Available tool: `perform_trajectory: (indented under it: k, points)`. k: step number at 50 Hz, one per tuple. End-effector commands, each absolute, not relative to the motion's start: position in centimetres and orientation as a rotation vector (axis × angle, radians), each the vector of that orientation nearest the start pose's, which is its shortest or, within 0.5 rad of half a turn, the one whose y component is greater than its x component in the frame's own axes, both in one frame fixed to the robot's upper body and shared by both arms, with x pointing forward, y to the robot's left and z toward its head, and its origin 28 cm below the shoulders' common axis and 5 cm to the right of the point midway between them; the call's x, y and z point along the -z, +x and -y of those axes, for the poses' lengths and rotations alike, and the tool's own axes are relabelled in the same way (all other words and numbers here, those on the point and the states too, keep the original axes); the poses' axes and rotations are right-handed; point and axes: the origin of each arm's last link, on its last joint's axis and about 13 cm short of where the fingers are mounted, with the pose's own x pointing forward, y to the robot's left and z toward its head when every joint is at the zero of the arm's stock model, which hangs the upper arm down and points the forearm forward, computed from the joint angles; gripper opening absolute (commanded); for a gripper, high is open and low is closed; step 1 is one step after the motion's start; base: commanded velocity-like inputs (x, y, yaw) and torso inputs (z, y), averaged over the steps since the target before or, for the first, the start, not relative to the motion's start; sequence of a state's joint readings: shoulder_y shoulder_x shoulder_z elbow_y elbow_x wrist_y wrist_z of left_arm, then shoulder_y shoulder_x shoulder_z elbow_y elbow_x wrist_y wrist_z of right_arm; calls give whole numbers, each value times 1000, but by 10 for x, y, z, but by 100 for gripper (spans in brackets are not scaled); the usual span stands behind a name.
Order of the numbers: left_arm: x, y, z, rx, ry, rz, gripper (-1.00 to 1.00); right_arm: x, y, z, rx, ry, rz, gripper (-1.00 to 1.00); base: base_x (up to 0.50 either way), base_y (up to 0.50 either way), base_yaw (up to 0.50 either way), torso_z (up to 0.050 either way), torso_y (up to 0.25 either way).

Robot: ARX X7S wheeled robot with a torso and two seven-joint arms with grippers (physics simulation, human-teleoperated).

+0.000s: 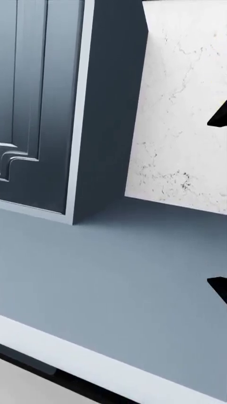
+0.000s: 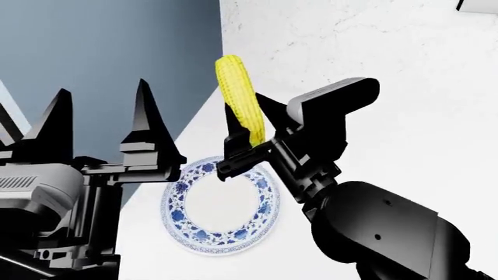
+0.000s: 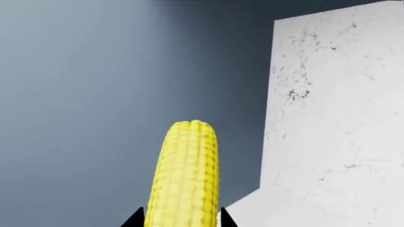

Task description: Pick the corn from the top rack in the oven and place it on the plate on the counter.

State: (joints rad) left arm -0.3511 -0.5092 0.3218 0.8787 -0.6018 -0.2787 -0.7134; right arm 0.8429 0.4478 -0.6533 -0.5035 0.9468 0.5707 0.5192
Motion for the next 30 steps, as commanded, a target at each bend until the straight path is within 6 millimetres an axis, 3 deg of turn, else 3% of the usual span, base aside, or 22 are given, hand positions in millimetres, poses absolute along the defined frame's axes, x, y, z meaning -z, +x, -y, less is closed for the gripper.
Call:
perform_trajectory:
  k: [1, 11, 30]
  points:
    - [-211, 185, -192, 67, -217, 594, 100, -206, 273, 31, -537, -35, 165, -100, 0, 0, 0, 0, 0]
    - [-211, 185, -191, 69, -217, 595, 100, -186, 275, 28, -541, -37, 106, -100, 0, 0, 0, 1, 0]
    - [-210, 184, -191, 71, -217, 594, 100, -171, 267, 25, -565, -56, 63, -100, 0, 0, 0, 0, 1]
